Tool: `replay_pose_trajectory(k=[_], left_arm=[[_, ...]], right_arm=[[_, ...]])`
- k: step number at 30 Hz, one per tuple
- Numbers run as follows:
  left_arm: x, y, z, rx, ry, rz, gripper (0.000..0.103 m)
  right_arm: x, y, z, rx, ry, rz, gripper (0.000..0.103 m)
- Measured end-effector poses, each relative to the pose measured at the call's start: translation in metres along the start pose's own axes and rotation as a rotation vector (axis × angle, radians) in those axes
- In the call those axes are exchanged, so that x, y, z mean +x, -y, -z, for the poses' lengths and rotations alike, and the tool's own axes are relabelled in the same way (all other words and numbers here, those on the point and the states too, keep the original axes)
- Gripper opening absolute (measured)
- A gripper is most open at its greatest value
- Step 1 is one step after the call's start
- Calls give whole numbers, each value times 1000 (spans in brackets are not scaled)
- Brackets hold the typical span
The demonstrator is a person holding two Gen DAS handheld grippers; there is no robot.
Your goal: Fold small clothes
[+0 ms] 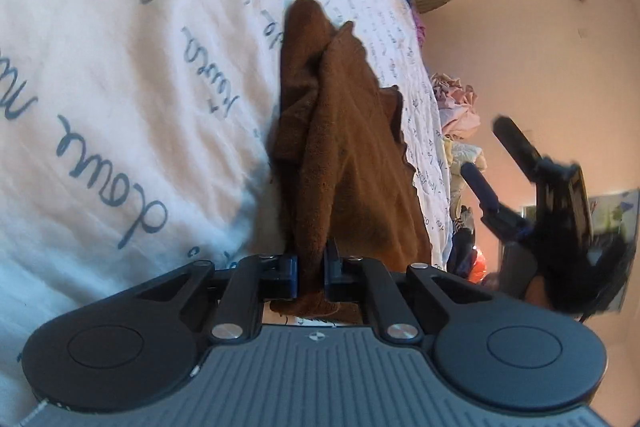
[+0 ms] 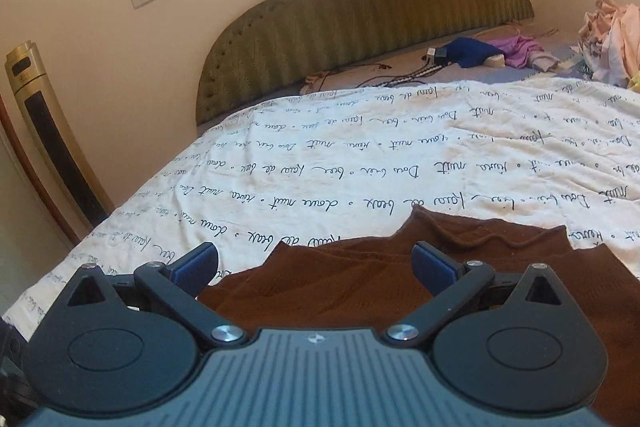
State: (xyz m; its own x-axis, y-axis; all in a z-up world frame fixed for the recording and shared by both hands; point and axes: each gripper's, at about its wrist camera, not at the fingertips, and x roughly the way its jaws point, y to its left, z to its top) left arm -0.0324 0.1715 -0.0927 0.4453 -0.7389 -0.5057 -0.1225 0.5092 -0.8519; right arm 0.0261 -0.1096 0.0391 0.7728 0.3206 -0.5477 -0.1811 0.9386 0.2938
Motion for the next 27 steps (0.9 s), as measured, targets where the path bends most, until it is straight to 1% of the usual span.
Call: replay_pose_trajectory(k=[2, 3, 4, 5, 6, 7, 9, 10, 11, 13, 15, 17, 18, 20, 21, 23, 25, 27], left_arm=[[-2, 9, 2, 38, 16, -10, 10], [-1, 14, 4, 54, 20, -14, 10], [0, 17, 7, 67, 26, -22, 10], [1, 20, 11, 94, 33, -37, 10], [3, 23, 15, 125, 42, -58, 10], [4, 26, 20, 145, 51, -71, 10], [4, 30, 26, 173, 68, -64, 10], [4, 34, 28, 202, 84, -70, 9], [4, 37, 30, 217, 93, -73, 9], [4, 44, 32, 239, 113, -42, 9], [5, 59, 35, 318, 140, -77, 9], [11, 70, 35, 356, 131, -94, 9], [14, 73, 35, 369, 124, -103, 9], [19, 75, 36, 391, 117, -127, 9], [20, 75, 35, 384, 113, -122, 9], [20, 79, 31, 382, 102, -119, 9], [21, 96, 25, 437, 96, -144, 9], [29, 119, 21, 510, 61, -179, 9]], right_arm=[[9, -8, -8, -10, -60, -7, 103], [19, -13, -12, -10, -115, -23, 103], [31, -21, -15, -25, -185, -37, 103], [48, -34, -16, -61, -279, -48, 103], [65, -48, -15, -91, -351, -57, 103], [78, -60, -13, -108, -393, -56, 103], [102, -81, -9, -146, -465, -17, 103], [110, -89, -6, -162, -491, -17, 103], [114, -96, -5, -177, -500, -23, 103], [113, -101, -7, -168, -485, -5, 103], [107, -100, -10, -159, -497, -32, 103], [104, -96, -14, -171, -511, -6, 103], [111, -97, -16, -181, -522, 12, 103], [121, -100, -17, -203, -553, 21, 103], [119, -102, -19, -206, -539, 21, 103], [103, -101, -26, -211, -482, -4, 103], [81, -91, -36, -220, -426, -17, 103], [50, -69, -50, -209, -338, 6, 103]])
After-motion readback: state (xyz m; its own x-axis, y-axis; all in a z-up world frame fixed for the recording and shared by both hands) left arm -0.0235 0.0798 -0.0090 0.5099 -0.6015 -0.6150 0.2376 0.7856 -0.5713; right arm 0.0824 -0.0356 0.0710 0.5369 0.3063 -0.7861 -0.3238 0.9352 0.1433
